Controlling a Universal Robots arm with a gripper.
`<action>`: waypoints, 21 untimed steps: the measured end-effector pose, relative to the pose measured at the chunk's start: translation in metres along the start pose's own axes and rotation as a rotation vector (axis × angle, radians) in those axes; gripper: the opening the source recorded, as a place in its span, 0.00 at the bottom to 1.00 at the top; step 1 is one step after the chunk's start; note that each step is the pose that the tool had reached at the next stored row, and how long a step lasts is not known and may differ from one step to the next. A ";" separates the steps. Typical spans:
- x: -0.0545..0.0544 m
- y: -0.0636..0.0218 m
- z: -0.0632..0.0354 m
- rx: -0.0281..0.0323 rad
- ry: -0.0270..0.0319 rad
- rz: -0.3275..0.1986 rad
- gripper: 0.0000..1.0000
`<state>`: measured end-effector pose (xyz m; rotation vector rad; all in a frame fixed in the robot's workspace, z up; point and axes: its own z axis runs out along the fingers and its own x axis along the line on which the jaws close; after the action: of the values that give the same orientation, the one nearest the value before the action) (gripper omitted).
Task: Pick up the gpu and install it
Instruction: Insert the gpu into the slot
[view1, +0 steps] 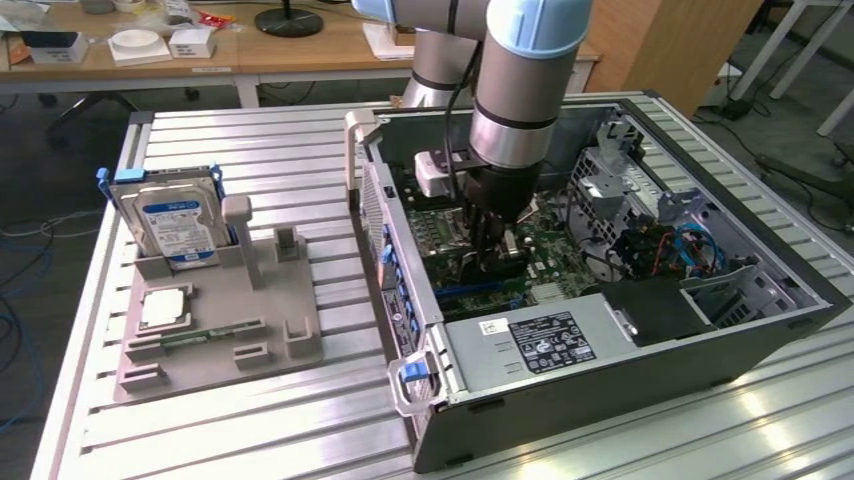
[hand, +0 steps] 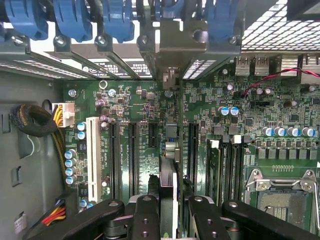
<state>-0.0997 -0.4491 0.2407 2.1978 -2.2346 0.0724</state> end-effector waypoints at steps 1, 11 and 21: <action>0.000 0.0004 0.0000 0.0008 -0.0001 0.000 0.27; 0.000 0.0024 0.0016 0.0032 0.0003 0.000 0.27; 0.000 0.0024 0.0018 0.0085 0.0002 0.000 0.27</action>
<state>-0.1021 -0.4491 0.2388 2.2018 -2.2385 0.0823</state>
